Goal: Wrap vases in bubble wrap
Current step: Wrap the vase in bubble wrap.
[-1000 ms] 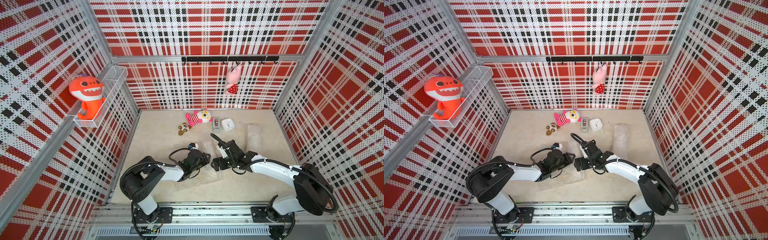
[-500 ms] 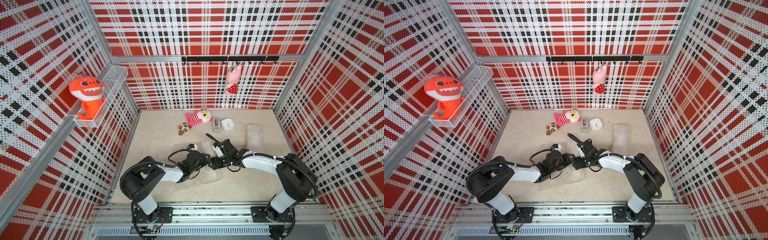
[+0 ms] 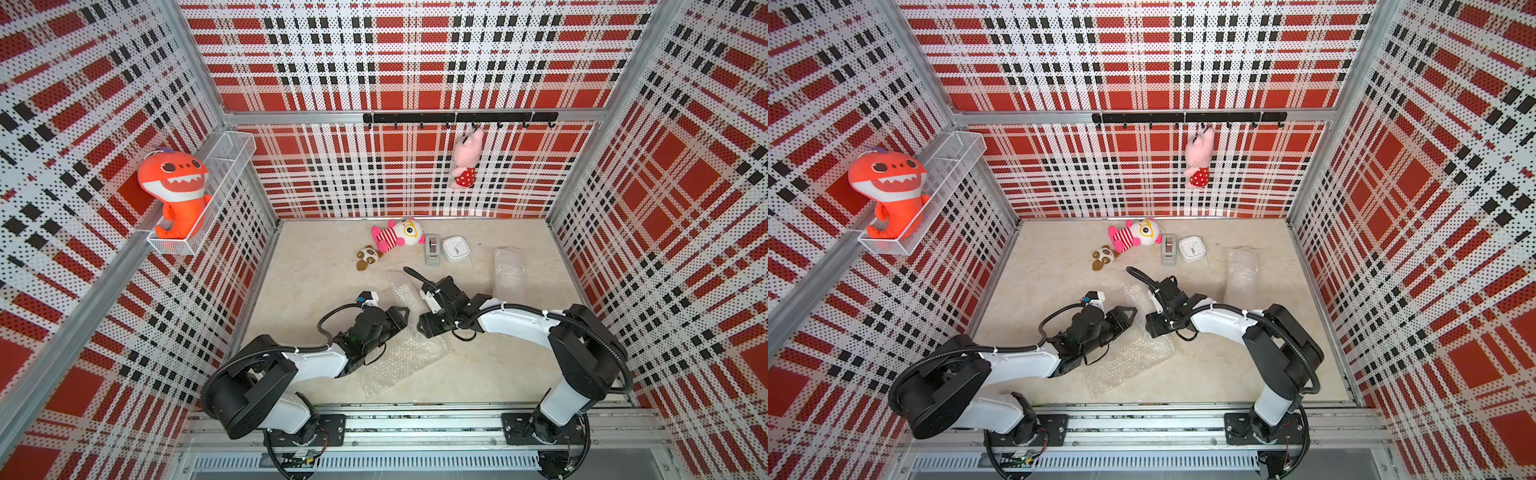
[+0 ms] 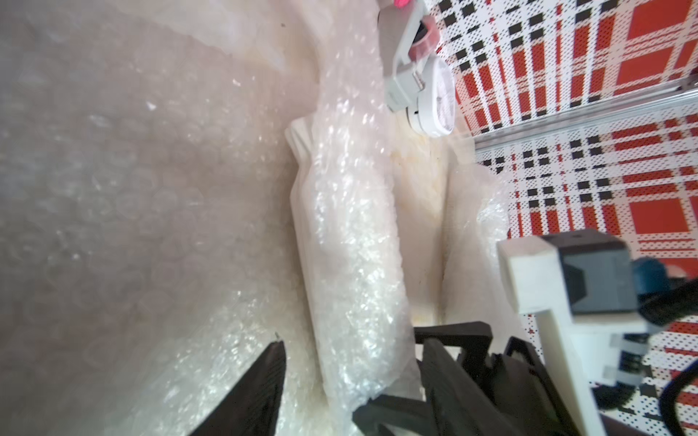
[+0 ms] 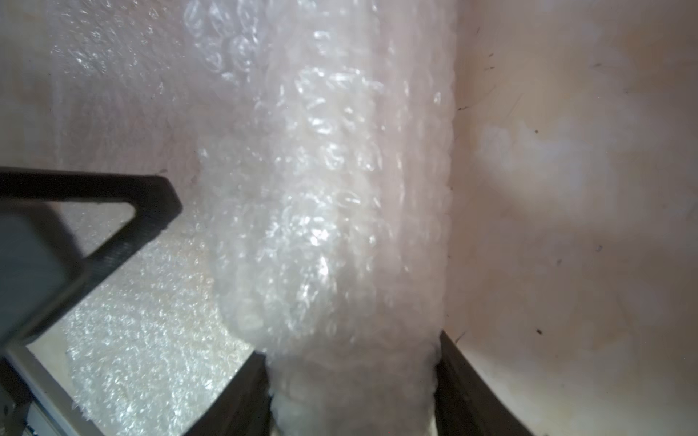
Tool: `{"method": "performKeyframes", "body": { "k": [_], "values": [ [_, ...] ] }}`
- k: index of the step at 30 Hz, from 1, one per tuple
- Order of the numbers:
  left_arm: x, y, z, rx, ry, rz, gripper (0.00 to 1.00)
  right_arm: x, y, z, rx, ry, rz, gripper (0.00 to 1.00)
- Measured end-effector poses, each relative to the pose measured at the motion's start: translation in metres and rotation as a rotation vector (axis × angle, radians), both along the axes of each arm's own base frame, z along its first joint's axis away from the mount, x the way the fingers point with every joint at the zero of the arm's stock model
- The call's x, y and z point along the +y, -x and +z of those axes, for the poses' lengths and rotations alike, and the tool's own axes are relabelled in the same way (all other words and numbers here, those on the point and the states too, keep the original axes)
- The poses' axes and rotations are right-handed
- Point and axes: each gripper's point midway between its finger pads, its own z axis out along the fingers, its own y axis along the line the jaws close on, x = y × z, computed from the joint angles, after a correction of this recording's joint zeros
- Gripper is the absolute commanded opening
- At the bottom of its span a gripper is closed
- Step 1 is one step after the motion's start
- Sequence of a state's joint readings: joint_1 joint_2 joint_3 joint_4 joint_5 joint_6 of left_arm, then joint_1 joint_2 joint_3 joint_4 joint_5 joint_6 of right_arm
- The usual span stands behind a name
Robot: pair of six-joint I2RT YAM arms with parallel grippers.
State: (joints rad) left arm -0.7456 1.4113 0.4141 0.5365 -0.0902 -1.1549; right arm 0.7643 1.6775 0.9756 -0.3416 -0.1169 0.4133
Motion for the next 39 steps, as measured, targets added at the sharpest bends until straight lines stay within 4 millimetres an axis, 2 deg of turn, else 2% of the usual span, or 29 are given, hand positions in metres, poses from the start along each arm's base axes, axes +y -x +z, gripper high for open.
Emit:
{"method": "performKeyframes", "body": {
  "k": [6, 9, 13, 16, 21, 25, 29, 34, 39],
  "values": [
    [-0.007, -0.012, 0.010, -0.021, 0.001, -0.005, 0.47, 0.001, 0.001, 0.000, -0.009, 0.010, 0.005, 0.56],
    [-0.012, -0.018, 0.011, -0.024, -0.003, -0.011, 0.45, 0.002, 0.001, 0.000, -0.012, 0.012, 0.005, 0.56],
    [-0.017, -0.022, 0.003, -0.012, -0.024, -0.025, 0.45, 0.003, 0.001, 0.000, -0.023, 0.018, 0.009, 0.56],
    [-0.018, -0.023, -0.004, 0.001, -0.039, -0.027, 0.55, 0.006, 0.001, 0.000, -0.040, 0.032, 0.015, 0.55],
    [-0.018, -0.022, -0.013, 0.016, -0.057, -0.035, 0.58, 0.015, 0.002, 0.001, -0.079, 0.068, 0.035, 0.56],
    [-0.016, -0.023, -0.022, 0.033, -0.071, -0.033, 0.55, 0.017, 0.003, 0.001, -0.104, 0.092, 0.038, 0.59],
    [-0.014, -0.021, -0.034, 0.057, -0.090, -0.035, 0.54, 0.018, 0.005, 0.001, -0.118, 0.103, 0.043, 0.65],
    [-0.011, -0.018, -0.036, 0.050, -0.082, -0.035, 0.51, 0.025, 0.011, 0.005, -0.117, 0.068, 0.065, 0.70],
    [-0.004, -0.011, -0.038, 0.043, -0.072, -0.027, 0.50, 0.031, 0.016, 0.013, -0.107, 0.019, 0.089, 0.71]
  ]
}}
